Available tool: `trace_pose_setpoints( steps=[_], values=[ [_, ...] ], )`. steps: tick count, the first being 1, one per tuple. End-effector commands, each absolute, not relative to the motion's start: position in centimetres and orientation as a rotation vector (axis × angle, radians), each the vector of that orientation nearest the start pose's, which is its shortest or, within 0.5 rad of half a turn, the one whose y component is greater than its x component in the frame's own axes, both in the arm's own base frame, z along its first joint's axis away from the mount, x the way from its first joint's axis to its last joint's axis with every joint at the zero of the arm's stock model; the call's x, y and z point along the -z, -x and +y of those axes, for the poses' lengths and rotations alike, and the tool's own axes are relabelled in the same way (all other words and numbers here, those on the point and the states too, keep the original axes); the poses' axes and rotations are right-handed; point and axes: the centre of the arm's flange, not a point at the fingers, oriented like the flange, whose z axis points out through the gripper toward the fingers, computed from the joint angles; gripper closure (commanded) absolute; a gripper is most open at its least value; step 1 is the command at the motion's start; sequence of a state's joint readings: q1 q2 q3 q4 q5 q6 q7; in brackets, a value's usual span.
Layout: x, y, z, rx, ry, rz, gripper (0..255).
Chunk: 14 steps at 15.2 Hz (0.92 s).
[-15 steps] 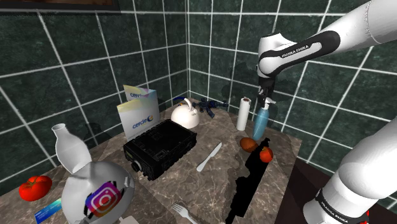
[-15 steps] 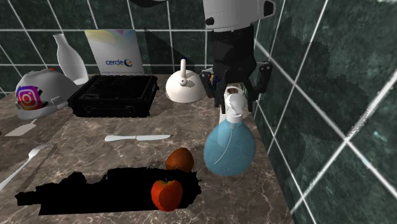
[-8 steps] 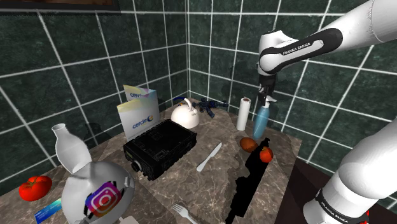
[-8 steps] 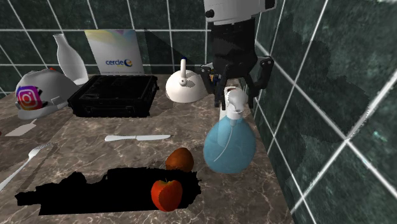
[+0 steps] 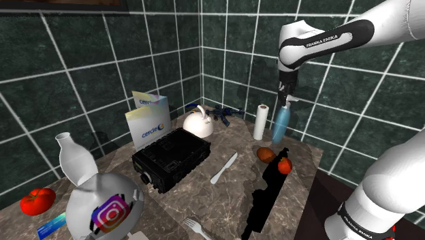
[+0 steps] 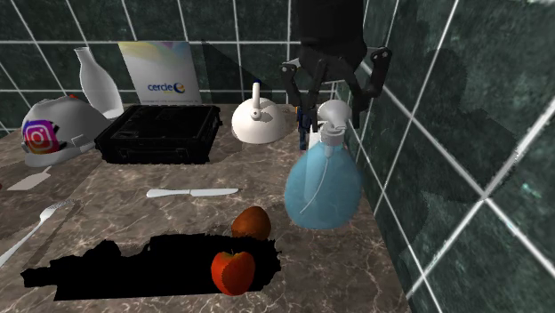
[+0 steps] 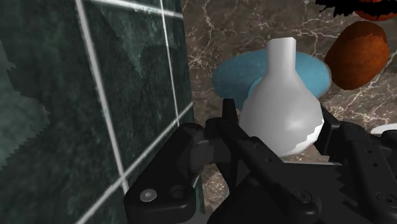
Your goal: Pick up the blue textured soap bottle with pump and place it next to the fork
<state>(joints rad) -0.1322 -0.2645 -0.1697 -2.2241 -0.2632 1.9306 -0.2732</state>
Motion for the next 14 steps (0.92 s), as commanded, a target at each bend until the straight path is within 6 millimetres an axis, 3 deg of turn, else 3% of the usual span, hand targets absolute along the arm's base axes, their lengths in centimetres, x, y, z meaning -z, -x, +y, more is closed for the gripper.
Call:
trace_pose_setpoints(
  steps=[1, 14],
  values=[
    [-49.2, -44.2, -16.1, -0.142, 3.320, -0.124, 255],
    [-56.1, -44.2, -16.1, -0.142, 3.320, -0.124, 255]
  ],
)
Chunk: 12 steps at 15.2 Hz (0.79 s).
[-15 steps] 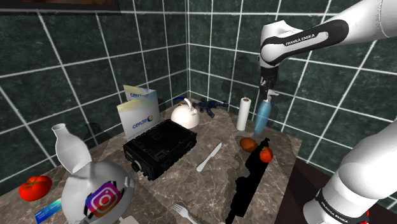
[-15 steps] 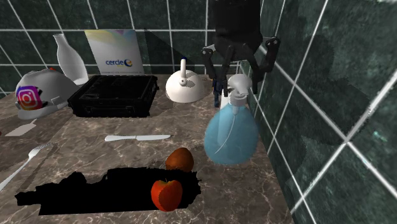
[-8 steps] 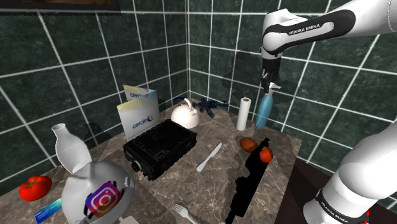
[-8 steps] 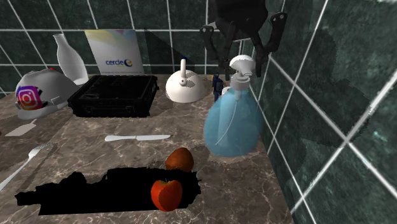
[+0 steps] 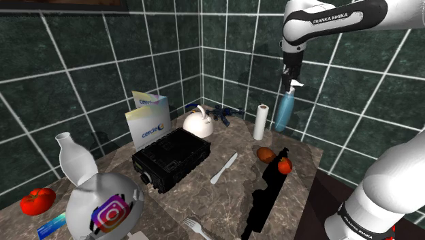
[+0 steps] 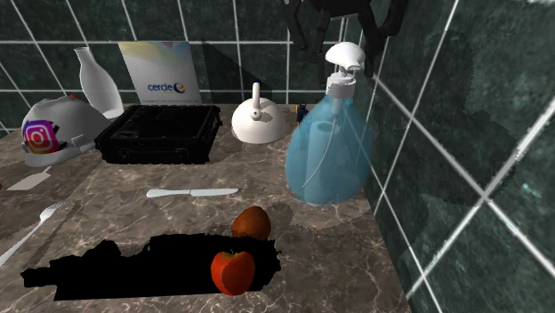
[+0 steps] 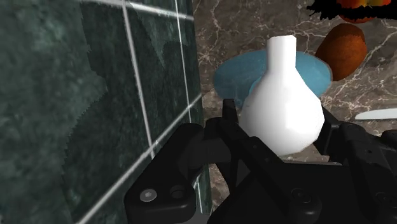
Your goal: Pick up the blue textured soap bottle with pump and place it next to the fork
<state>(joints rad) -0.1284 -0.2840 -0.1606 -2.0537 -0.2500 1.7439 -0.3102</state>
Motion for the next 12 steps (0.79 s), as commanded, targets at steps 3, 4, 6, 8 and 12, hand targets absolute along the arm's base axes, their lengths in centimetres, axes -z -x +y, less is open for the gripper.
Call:
trace_pose_setpoints(
  steps=[3, 4, 6, 8, 12],
  values=[
    [-57.7, -44.2, -16.1, -0.142, 3.320, -0.124, 255],
    [-58.2, -44.2, -16.1, -0.142, 3.320, -0.124, 255],
    [-59.3, -44.2, -16.1, -0.142, 3.320, -0.124, 255],
    [-60.3, -44.2, -16.1, -0.142, 3.320, -0.124, 255],
    [-62.4, -44.2, -16.1, -0.142, 3.320, -0.124, 255]
  ],
)
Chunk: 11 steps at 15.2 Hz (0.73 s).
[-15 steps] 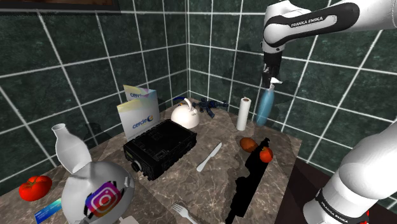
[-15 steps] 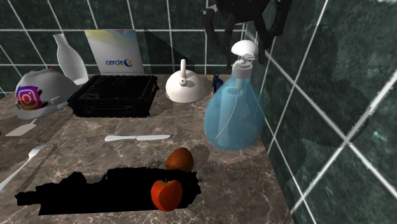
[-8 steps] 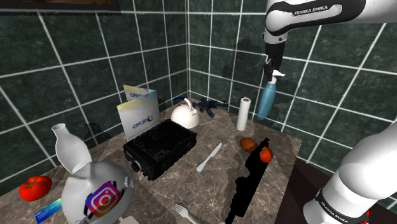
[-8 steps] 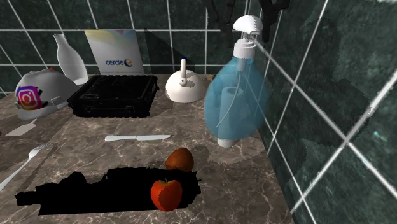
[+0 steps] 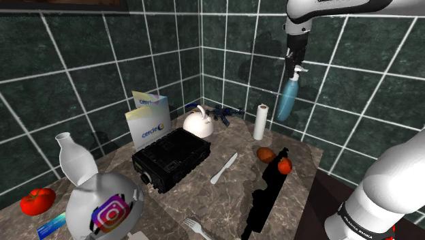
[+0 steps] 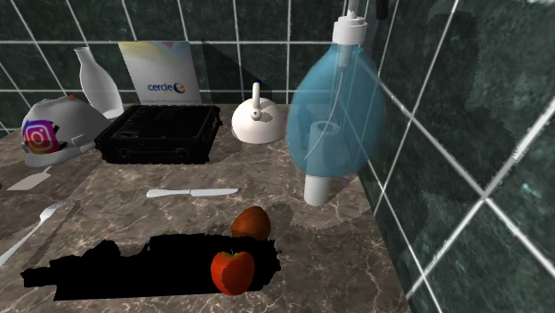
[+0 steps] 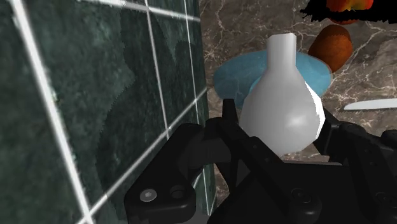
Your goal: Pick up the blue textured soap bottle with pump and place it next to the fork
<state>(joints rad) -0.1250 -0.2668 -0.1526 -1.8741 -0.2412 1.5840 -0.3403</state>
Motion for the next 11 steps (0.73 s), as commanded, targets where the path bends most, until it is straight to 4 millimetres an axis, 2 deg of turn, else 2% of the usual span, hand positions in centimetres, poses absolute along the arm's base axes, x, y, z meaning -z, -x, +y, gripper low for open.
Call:
trace_pose_setpoints(
  steps=[1, 11],
  values=[
    [-63.0, -44.2, -16.1, -0.142, 3.320, -0.124, 255],
    [-68.2, -44.2, -16.1, -0.142, 3.320, -0.124, 255]
  ],
)
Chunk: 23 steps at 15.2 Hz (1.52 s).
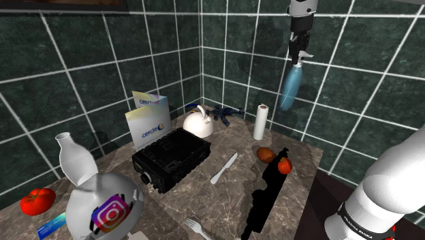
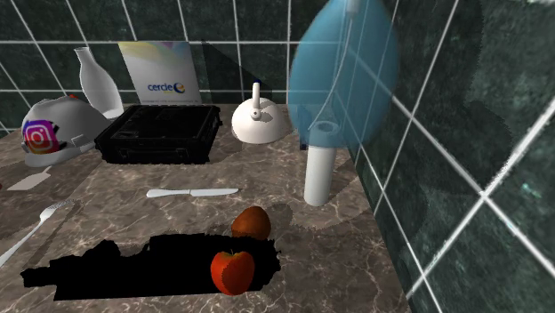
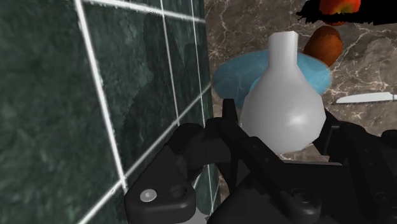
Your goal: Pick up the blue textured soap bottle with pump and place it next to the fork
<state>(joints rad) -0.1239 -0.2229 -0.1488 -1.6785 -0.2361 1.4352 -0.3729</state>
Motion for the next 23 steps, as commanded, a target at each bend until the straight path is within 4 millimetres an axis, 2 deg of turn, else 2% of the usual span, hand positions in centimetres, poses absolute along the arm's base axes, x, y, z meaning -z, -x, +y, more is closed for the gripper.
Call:
trace_pose_setpoints(
  steps=[1, 17, 23],
  values=[
    [-68.8, -44.2, -16.1, -0.142, 3.320, -0.124, 255],
    [-76.9, -44.2, -16.1, -0.142, 3.320, -0.124, 255],
    [-76.9, -40.3, -9.2, -0.142, 3.320, -0.124, 255]
  ],
)
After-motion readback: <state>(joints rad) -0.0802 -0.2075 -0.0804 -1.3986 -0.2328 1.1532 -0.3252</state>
